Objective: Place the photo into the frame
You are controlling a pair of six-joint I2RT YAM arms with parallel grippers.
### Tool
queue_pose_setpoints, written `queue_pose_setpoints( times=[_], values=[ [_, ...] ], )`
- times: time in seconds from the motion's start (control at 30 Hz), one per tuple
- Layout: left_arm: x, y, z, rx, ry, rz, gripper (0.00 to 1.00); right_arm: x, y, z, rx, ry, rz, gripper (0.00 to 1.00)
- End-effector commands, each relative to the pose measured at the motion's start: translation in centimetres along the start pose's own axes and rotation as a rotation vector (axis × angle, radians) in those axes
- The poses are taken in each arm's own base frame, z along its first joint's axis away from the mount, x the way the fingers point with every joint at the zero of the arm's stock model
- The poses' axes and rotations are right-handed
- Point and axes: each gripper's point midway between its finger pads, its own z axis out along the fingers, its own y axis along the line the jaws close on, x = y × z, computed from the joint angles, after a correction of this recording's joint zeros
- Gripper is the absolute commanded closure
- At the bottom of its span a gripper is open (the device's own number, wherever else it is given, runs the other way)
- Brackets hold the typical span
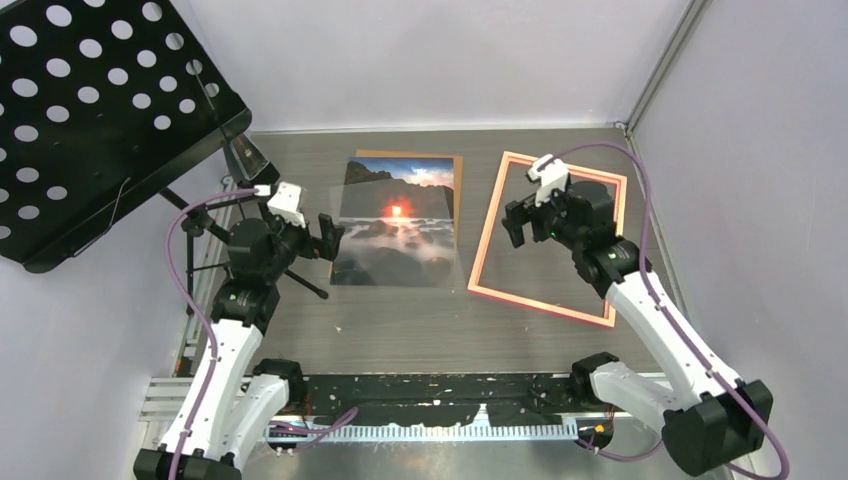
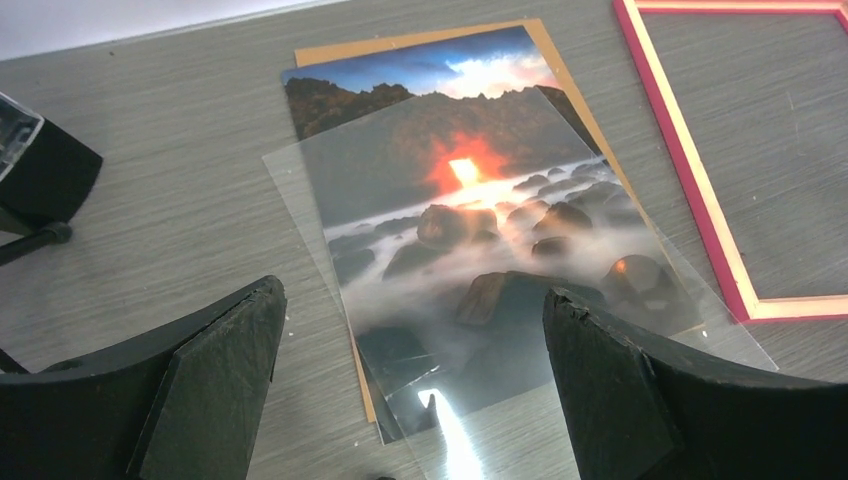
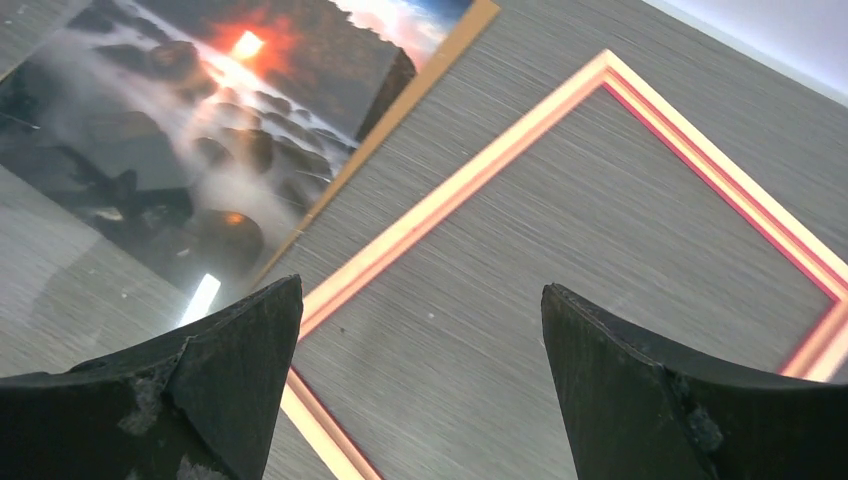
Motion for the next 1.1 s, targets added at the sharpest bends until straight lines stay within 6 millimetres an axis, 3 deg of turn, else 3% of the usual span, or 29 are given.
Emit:
queue_pose_setpoints(
  times=[0.0, 0.23, 0.43, 0.6, 0.83, 1.07],
  values=[
    [-0.5, -0.4, 0.5, 0.018, 0.009, 0.011, 0.01, -4.6, 1.8, 1.8, -0.069, -0.112, 0.019, 0.05],
    [1.9, -0.8, 1.7, 0.014, 0.102, 0.038, 0.01, -4.7, 6.8, 5.3, -0.227, -0.062, 0.077, 0.05],
    [4.0, -1.8, 3.0, 0.033, 0.193, 0.042, 0.01, -2.5, 9.8, 8.4, -0.307, 0.011, 0.158, 0.03],
    [5.6, -2.8, 4.1, 0.060, 0.283, 0.041, 0.01, 0.6, 12.1, 10.9, -0.369, 0.117, 0.219, 0.00],
    [9.6, -2.9, 4.6, 0.073, 0.439, 0.028, 0.01, 5.4, 13.6, 12.6, -0.408, 0.247, 0.276, 0.03],
    [12.5, -2.7, 5.0, 0.037, 0.580, -0.042, 0.01, 7.2, 14.1, 13.5, -0.422, 0.297, 0.293, 0.04]
  ],
)
